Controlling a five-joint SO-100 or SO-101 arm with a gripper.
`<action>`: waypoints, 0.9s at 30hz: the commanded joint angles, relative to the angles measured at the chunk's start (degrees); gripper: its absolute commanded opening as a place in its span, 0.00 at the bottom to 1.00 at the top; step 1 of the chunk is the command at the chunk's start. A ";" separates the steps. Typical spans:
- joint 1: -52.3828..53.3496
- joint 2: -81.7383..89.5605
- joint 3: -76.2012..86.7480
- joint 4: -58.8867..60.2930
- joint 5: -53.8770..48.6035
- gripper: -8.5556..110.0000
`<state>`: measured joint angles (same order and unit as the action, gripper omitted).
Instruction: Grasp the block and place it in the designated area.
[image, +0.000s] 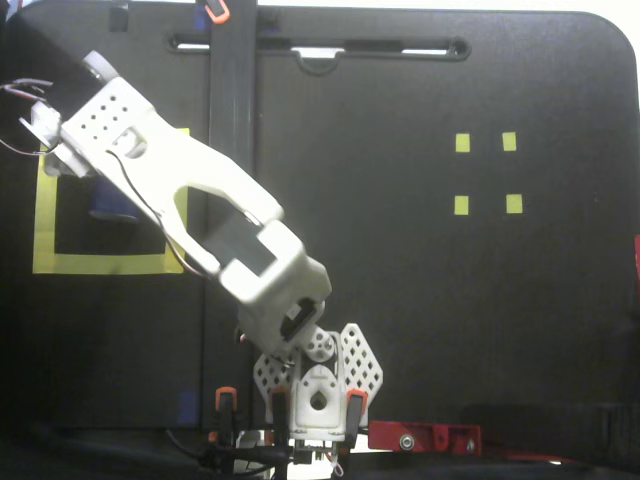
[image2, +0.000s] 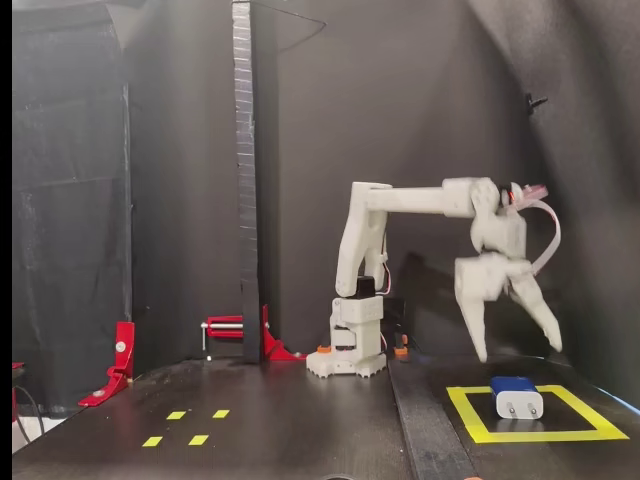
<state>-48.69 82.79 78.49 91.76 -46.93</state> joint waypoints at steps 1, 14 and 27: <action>0.62 4.22 -3.25 2.02 -0.35 0.41; 1.32 4.39 -4.39 2.99 -0.62 0.38; 1.32 3.78 -4.39 2.55 -0.53 0.09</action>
<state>-47.64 84.81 76.38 94.57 -46.93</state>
